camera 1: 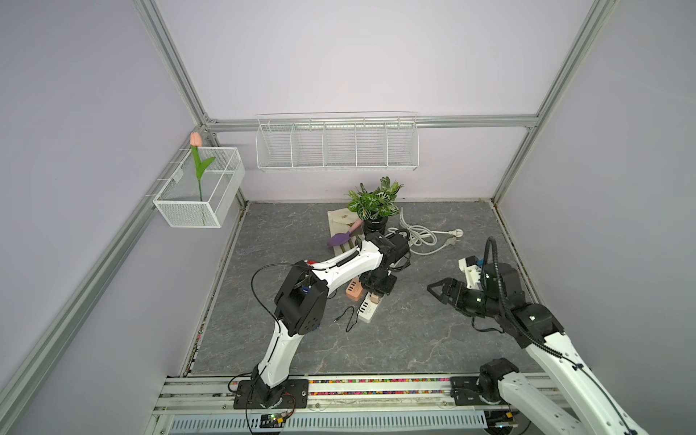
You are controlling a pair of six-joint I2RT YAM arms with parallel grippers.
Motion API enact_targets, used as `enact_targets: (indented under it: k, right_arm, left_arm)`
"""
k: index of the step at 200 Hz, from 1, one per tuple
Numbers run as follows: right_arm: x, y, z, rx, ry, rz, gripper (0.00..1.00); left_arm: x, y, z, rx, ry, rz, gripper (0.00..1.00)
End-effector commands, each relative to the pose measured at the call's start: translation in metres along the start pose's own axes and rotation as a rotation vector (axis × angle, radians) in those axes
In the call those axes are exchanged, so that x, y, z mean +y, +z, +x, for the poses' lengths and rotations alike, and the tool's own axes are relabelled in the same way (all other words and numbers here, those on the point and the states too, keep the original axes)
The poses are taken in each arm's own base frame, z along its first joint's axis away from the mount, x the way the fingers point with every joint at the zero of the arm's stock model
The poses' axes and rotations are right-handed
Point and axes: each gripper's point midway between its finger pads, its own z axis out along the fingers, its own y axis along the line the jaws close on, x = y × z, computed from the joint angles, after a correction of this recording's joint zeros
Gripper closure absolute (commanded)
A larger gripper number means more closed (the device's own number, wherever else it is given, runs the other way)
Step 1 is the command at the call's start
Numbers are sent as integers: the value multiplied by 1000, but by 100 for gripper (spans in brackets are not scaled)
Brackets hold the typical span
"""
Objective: Charge the electric shaver
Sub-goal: Insert the plug into the socket.
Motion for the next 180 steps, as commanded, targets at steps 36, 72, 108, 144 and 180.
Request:
enact_targets:
  k: [36,72,108,144,180]
  right_arm:
    - [0,3,0,4,14,-14,13]
    - [-4,2,-1,-1,3,10,11]
    - [-6,1,-4,1,-20,45,11]
    - [1,1,-14,-5,-63,72,13]
    - [31,7,-23,-6,-177,84,15]
  left_arm:
    - [10,56,17,100,-8,-76,100]
    - [5,-8,4,-16,-44,-46,63]
    - [-6,-70,4,-134,-108,58,42]
    - [-3,-105,13,-221,-206,118,39]
    - [41,-136,30,-329,-598,214,46]
